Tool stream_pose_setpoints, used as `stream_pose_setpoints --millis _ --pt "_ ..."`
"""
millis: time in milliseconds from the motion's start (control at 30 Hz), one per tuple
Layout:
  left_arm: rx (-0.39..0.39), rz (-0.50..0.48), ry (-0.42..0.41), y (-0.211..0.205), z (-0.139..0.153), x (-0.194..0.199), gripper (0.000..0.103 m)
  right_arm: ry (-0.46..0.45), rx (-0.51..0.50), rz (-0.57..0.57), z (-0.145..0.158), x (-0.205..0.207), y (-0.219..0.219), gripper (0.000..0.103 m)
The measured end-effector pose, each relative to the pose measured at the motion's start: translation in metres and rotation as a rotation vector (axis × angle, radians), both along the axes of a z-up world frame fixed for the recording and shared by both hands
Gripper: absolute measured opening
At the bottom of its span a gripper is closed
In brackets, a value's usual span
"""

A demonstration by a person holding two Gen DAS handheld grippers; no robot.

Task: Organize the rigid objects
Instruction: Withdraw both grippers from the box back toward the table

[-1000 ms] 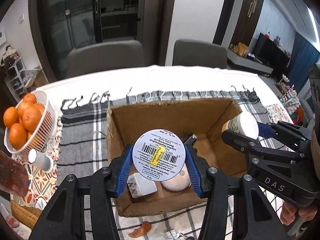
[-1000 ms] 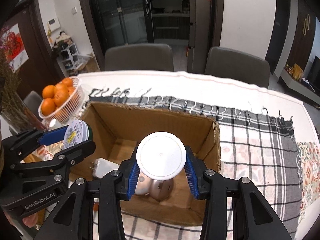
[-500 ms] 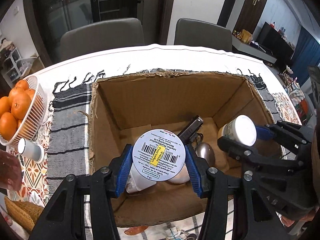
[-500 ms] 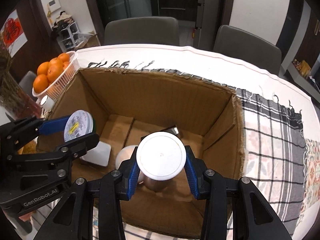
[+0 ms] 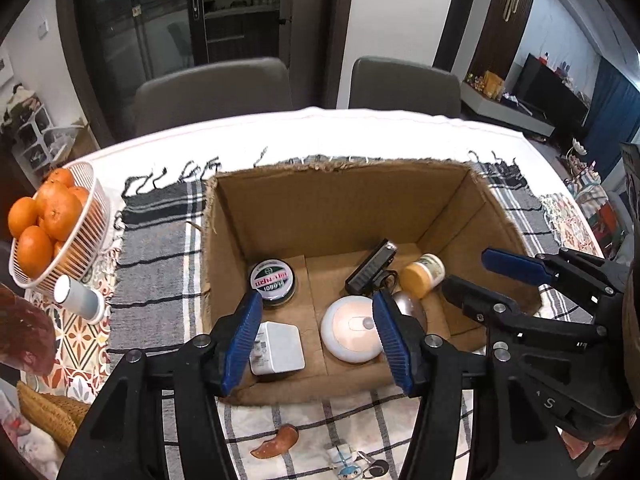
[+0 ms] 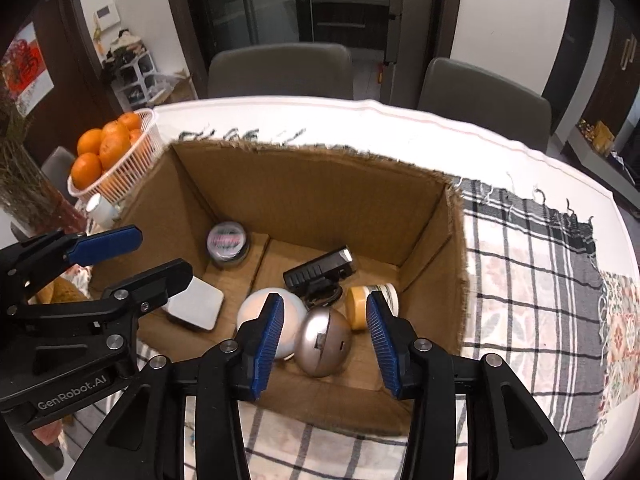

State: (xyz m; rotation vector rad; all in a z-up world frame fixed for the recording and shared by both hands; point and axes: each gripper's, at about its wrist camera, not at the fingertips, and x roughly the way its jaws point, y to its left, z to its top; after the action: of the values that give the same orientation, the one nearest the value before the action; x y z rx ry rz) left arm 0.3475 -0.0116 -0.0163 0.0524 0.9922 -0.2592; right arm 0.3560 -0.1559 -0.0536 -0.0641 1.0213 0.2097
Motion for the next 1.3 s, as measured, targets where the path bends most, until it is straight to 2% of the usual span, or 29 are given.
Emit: stream_pose_setpoints --millis 267,600,933,1300 --pt "-0.013 0.007 -0.094 0.009 0.024 -0.038 0.057 -0.120 0.011 -0.037 0.030 -0.037 0.002 0.044" --pt "0.010 0.028 -0.212 0.026 0.038 -0.088 0.059 -0.217 0.045 -0.063 0.048 -0.082 0.010 0.044" --pt "0.023 0.051 -0.274 0.049 0.035 -0.131 0.059 -0.249 0.080 -0.048 0.044 -0.120 0.033 0.044" --pt "0.037 0.054 -0.281 0.063 0.017 -0.162 0.059 -0.261 0.106 -0.033 0.028 -0.149 0.052 0.044"
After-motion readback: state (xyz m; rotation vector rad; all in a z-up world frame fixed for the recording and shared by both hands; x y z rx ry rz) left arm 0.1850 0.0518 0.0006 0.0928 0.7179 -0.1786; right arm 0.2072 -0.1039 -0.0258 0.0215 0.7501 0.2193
